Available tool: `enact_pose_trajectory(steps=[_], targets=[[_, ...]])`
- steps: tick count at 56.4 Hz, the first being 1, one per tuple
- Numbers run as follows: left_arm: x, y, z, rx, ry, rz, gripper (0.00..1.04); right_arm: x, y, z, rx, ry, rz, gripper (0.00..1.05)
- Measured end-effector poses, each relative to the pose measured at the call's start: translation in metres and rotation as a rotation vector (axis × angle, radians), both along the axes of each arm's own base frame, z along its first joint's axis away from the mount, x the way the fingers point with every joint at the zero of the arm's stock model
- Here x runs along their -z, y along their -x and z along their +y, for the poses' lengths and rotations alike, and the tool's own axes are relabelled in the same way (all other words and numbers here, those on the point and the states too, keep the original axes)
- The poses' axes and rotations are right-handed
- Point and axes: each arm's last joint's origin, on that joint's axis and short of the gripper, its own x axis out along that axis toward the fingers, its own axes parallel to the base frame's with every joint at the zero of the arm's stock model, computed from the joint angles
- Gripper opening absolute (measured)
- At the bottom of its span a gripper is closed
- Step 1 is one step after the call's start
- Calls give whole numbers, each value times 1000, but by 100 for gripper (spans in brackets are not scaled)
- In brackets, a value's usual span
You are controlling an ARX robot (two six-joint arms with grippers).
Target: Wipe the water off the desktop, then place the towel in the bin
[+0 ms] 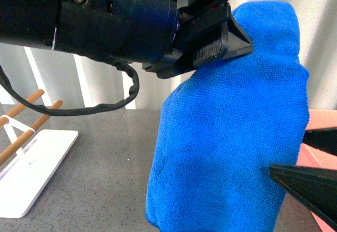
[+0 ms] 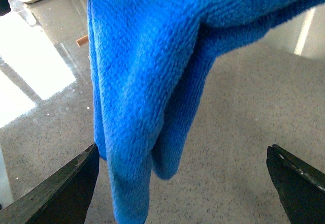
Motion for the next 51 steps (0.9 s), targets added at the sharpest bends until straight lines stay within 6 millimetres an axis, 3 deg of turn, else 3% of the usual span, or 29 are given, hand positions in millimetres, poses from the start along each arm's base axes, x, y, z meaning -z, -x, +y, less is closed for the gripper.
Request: enact_pose_trajectory(steps=[20,31,51], targets=[[-4,1,-3,10,44,49,4,-8,-17,24,-127,-99,-25,95],[-4,1,-3,7,43,55,4,-9,-17,38,-125,-112,-29,67],[-4,-4,3,-14,41,59,4,-10,-19,30,-86,-126,-14,17]])
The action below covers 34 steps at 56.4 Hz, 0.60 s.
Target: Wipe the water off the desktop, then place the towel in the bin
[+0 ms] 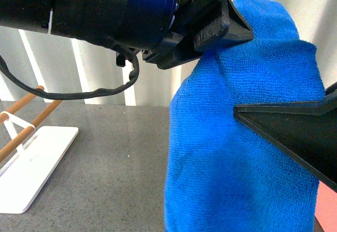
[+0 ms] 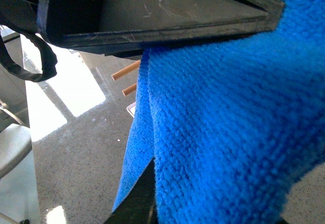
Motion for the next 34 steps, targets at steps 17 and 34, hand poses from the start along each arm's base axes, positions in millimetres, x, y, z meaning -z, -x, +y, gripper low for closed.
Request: enact_pose_trajectory(steps=[17,34], targets=[[6,-7,3,-15,-13,17,4,0,0,-9,28,21,9,3],[9,-19,19,-80,-13,23,26,-3,-1,-17,67,80,7,3]])
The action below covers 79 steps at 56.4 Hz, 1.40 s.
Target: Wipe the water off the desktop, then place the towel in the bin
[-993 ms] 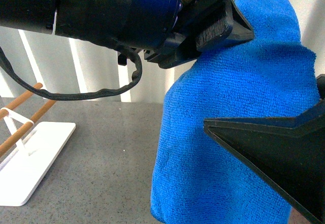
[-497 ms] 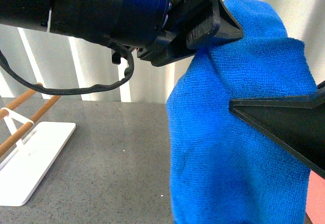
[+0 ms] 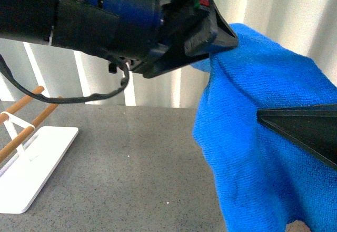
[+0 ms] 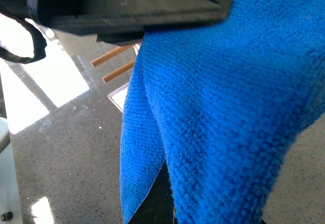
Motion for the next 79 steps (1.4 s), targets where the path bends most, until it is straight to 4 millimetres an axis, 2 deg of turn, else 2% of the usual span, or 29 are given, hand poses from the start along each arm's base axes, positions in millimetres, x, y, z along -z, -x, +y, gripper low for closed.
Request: enact_pose_trajectory(steps=[7,14,21,26,31,36,44,56,60,65,68,72,79], targets=[[0,-9,19,-57,7,8,44,-2,-4,-6,51,15,-6,3],[0,-20,47,-131,25,26,63,-3,-6,-10,75,30,0,3],[2,-30,88,-236,24,26,84,-1,-6,-15,90,40,15,3],[11,-30,122,-298,-15,29,99,0,-6,-19,111,45,19,3],[33,-14,167,-352,-102,63,98,1,-8,-25,148,60,23,3],[45,10,192,-351,-167,68,98,3,-9,-28,167,70,28,3],[48,48,221,-343,-190,64,98,4,-9,-32,177,73,27,3],[40,85,270,-464,-166,59,98,5,-10,-38,199,76,28,3],[41,94,273,-490,-191,37,96,5,-10,-38,196,85,22,3],[53,105,262,-737,-370,-189,80,7,-10,-37,194,97,25,3],[57,114,252,-811,-406,-302,71,8,-10,-37,196,100,26,3],[57,125,237,-851,-423,-416,58,8,-10,-36,199,103,26,3],[60,138,217,-859,-419,-450,37,7,-8,-35,192,105,25,3]])
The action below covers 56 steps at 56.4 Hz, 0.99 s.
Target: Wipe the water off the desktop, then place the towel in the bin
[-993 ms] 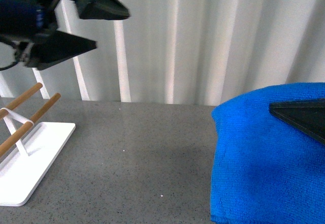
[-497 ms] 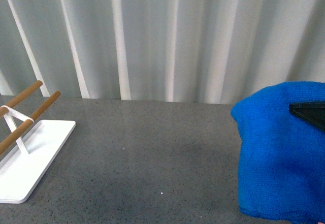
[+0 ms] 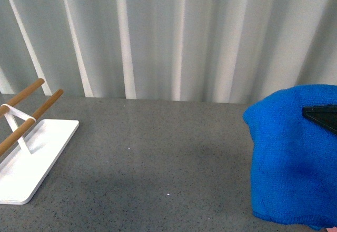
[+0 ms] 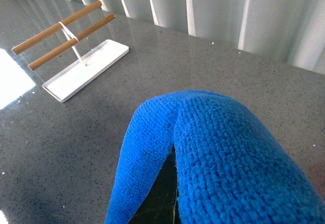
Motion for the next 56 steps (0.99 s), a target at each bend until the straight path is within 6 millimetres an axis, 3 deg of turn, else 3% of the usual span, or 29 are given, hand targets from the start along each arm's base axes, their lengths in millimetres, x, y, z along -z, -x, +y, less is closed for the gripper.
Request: enact_pose_trajectory(steps=[10,32,56], targets=[[11,16,-22,3,13,15,3,0,1,-4,5,2,5,3],[23,37,-45,6,10,-3,4,0,1,-8,19,4,3,3],[19,51,-60,13,11,-25,4,1,2,-5,25,15,13,3]])
